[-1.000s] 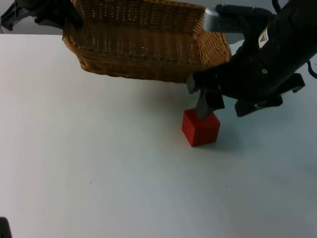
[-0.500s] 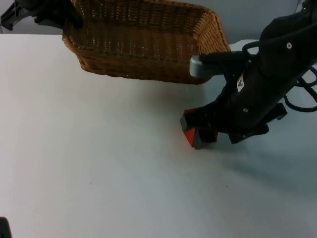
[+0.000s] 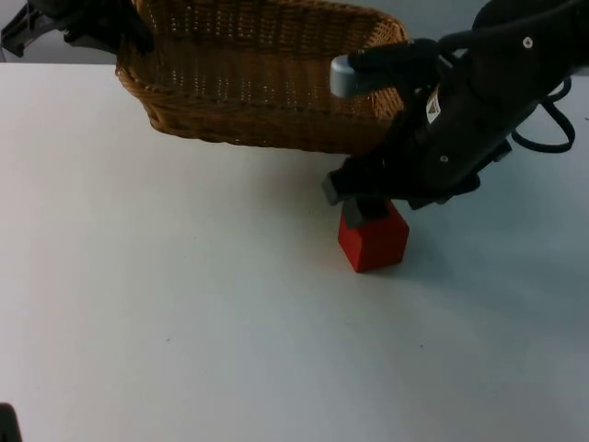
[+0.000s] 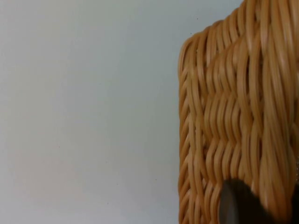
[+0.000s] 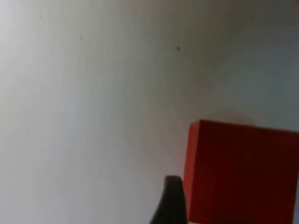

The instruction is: Pick up the basket with the left hand and place the cube into the basket with the right hand.

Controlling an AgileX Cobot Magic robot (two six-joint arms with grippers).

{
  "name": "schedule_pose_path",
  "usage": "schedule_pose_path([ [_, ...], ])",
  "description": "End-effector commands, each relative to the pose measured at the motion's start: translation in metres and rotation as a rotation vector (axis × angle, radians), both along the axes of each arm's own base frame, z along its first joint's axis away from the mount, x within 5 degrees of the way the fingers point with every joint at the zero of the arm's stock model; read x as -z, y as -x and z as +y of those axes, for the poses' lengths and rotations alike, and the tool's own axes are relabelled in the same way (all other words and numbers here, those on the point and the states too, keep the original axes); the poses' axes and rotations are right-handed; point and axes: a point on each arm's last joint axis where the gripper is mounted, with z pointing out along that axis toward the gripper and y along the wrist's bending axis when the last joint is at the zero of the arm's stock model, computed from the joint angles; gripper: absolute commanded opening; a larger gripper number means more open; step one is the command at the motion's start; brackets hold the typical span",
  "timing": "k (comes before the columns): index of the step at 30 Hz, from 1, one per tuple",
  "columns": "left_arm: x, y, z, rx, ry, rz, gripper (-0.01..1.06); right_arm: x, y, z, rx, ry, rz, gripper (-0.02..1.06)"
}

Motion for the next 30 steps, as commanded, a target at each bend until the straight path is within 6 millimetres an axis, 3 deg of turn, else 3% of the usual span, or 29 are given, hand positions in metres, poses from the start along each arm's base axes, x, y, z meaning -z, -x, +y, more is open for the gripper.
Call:
schedule_pose_path([
  [1,-0.013,-0.001,-0.003,-0.021,0.038,-0.034,0.00,-0.004,-0.003,0.003,-0.014,0.003,-0.018,0.68],
  [19,-0.013,-0.001,-0.003,-0.023,0.037,-0.036,0.00,-0.003,-0.005,0.004,-0.012,-0.013,-0.035,0.68],
  [26,-0.013,-0.001,-0.003,-0.023,0.037,-0.036,0.00,0.021,-0.006,0.005,-0.014,0.017,0.011,0.68],
  [30,-0.013,-0.002,-0.003,-0.026,0.037,-0.039,0.00,0.023,-0.007,0.005,-0.014,0.009,0.005,0.68],
])
